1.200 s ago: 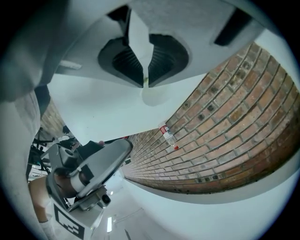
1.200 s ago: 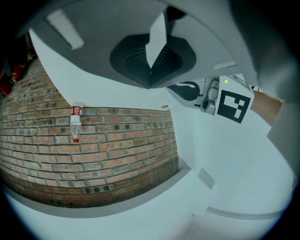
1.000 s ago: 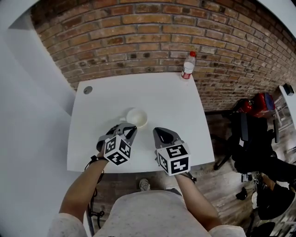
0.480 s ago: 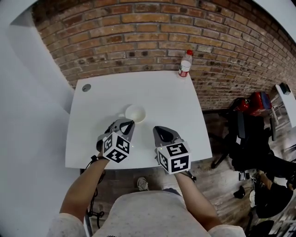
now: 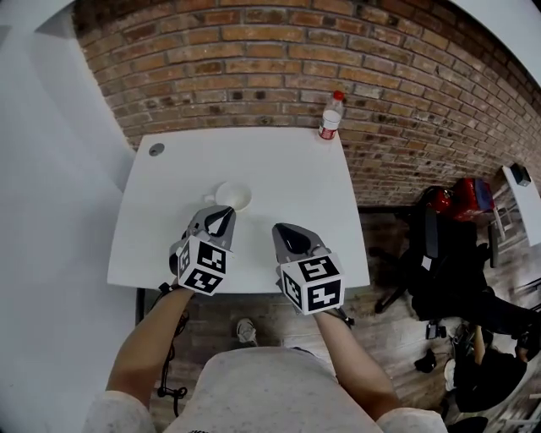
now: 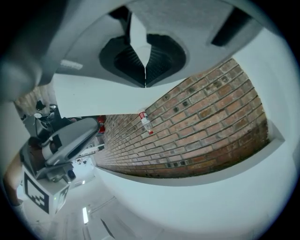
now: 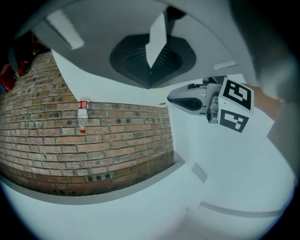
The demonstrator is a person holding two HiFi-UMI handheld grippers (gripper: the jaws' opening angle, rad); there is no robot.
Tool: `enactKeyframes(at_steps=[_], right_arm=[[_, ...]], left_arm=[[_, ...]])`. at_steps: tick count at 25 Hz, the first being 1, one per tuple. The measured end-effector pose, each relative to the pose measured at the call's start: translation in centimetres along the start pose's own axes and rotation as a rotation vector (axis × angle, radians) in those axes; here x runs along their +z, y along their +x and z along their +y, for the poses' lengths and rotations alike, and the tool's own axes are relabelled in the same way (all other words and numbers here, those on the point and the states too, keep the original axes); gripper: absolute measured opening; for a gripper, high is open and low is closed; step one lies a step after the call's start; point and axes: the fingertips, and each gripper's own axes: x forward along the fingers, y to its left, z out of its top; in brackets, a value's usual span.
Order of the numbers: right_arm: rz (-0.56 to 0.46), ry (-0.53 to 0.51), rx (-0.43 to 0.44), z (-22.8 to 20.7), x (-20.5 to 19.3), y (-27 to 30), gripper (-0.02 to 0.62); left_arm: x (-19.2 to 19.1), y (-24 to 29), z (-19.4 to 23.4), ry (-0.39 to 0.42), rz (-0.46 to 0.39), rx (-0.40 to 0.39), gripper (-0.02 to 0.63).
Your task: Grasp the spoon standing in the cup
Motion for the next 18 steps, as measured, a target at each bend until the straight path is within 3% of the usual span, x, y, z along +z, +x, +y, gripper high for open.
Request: enactKeyframes(at_steps=[6, 18], right_arm=[[-0.003, -0.014, 0.030, -0.1, -0.8, -3.7, 0.006], [-0.045, -0.028, 0.071, -0.2, -2.0, -9.2, 0.006]], left_arm=[[2.5, -2.9, -3.2, -0.020, -0.025, 0.061, 0.006], [5.5, -6.3, -9.1, -0.142, -0.087, 0.132, 0.006]])
